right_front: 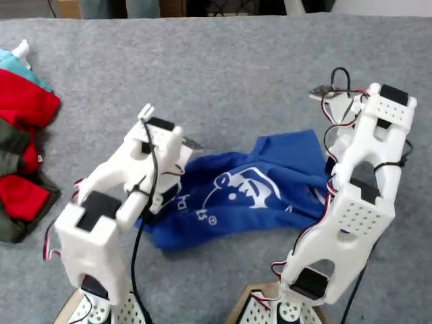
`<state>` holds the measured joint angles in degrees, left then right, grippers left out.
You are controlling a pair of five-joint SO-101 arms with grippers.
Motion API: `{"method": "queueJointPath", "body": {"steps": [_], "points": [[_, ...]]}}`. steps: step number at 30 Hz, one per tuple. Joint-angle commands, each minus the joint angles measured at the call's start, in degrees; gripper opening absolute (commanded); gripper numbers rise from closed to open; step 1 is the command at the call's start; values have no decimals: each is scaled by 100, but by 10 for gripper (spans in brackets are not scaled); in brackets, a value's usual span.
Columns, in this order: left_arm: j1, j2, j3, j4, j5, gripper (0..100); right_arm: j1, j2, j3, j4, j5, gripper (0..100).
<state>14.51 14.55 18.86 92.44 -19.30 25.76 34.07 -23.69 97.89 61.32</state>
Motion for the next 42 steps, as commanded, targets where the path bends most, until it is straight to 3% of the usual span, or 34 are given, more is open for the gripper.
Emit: {"method": "queueJointPath", "body": {"steps": [1,8,11,18,32,40,42], "points": [[-4,-677,558,-193,-97,29,-220,-479,13,-44,44,273],[-13,-958,1402,-905,-70,28,-1257,-242,-286,-1204,-1653,273],[-75,-958,1455,-914,-53,28,-1556,92,-813,-1187,-2180,273],[-75,-958,1464,-914,-44,28,-1670,1499,-2202,-1064,-2752,273],[-66,-958,1473,-905,-44,28,-1556,4057,-5631,325,-3604,272],[-75,-958,1473,-879,-44,28,-1521,3952,-5490,343,-4026,266],[-75,-958,1473,-870,-44,28,-1521,3855,-5270,343,-4334,217]]}}
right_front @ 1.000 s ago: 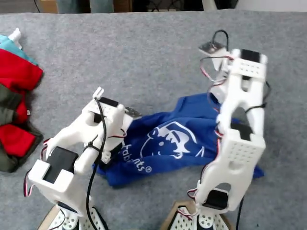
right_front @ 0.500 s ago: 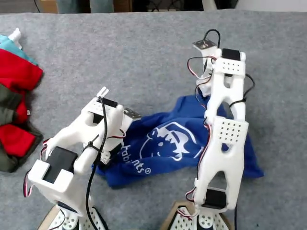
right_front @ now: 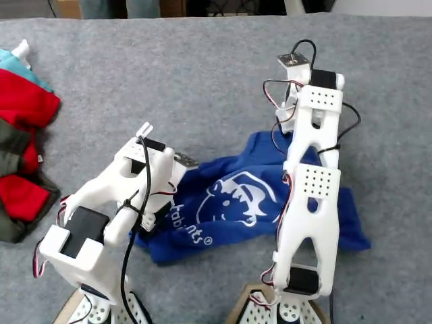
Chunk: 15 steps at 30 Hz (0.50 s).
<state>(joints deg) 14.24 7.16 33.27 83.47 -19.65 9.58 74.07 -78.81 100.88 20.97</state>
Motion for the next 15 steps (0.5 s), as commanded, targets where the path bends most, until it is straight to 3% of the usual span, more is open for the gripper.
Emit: {"method": "queueJointPath", "body": {"steps": [1,4,9,15], "points": [[-48,-220,31,26,-9,29,97,-198,365,35,-369,175],[-48,-229,31,26,88,29,53,-303,620,35,-369,78],[4,-264,-48,-9,360,29,88,-330,637,26,-404,64],[-242,-264,-611,35,1284,29,202,-303,523,-35,-422,14]]}}
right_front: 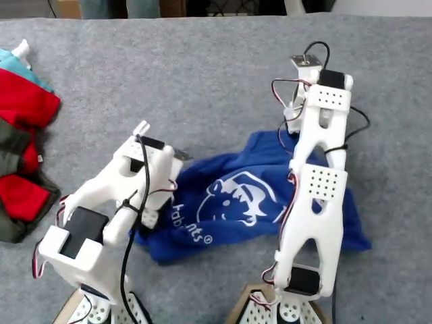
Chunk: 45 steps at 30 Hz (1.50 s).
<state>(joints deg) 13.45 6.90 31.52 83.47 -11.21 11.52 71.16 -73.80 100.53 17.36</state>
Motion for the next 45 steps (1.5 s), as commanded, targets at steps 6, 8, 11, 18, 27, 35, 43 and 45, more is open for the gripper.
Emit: {"method": "queueJointPath", "body": {"steps": [6,8,11,18,27,35,43,45], "points": [[-734,-237,-1798,712,835,30,202,4,-48,-149,-352,15],[-910,-220,-2264,967,835,40,413,-13,-48,-308,-404,15],[-1182,-220,-2826,1134,879,129,818,-40,-154,-589,-527,15],[-1209,-193,-3705,1125,1319,291,1890,-48,-1543,-563,-633,15],[-514,-18,-3890,-738,3086,289,1978,-708,-2176,-167,387,15],[338,1688,-5174,-1407,4589,252,1846,48,-2193,-510,404,16],[699,3481,-6431,-44,4527,32,1820,119,-2167,-721,396,18],[725,3710,-6721,431,4431,30,1820,119,-2158,-756,396,18]]}}
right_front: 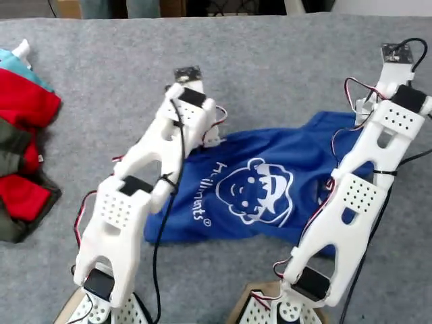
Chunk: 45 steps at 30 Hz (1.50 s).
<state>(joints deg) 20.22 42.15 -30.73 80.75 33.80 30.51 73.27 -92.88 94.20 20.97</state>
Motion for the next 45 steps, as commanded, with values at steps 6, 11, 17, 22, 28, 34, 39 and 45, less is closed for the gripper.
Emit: {"method": "queueJointPath", "body": {"steps": [6,11,17,22,28,34,39,45], "points": [[57,220,-1007,1574,-422,29,-105,-84,-224,-123,44,18],[-75,220,-1033,1723,-387,29,-105,-4,-268,-114,44,18],[-708,290,-1675,378,-378,29,-114,154,-277,-149,246,18],[-1235,229,-2457,-220,-378,29,-176,189,-277,-149,246,18],[-1226,299,-3222,607,-369,30,-273,198,-259,-114,387,18],[-1130,624,-2554,1213,158,263,-273,198,-233,-114,440,18],[-1165,835,-2554,1873,281,280,-273,198,-224,-114,440,18],[-796,853,-2273,2004,281,138,-352,207,-224,-105,440,18]]}}
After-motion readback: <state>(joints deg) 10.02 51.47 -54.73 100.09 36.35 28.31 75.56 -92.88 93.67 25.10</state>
